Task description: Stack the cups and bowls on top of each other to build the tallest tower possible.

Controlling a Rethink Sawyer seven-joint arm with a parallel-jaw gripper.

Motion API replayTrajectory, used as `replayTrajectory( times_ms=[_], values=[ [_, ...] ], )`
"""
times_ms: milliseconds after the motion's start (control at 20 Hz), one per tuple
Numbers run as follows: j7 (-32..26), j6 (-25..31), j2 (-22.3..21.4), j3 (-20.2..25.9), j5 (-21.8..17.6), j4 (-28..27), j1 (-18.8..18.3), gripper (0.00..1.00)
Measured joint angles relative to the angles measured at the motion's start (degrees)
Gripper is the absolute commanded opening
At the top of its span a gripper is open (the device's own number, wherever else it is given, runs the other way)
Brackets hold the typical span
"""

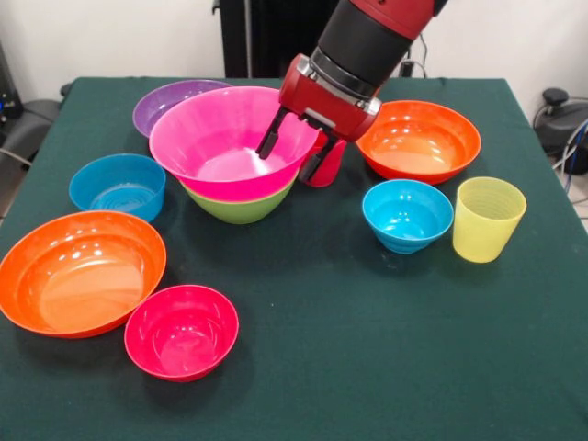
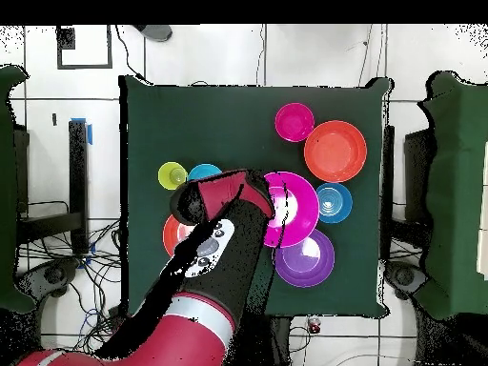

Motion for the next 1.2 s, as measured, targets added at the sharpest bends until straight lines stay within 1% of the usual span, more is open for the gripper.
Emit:
replayTrajectory(
  times_ms=[650,1200],
  values=[
    [0.0,-3.4,-2.8,1.9,0.4,0.5,-1.0,1.00],
    [0.0,-6.0,-3.0,4.5,0.8,1.5,-2.3,1.00]
  ],
)
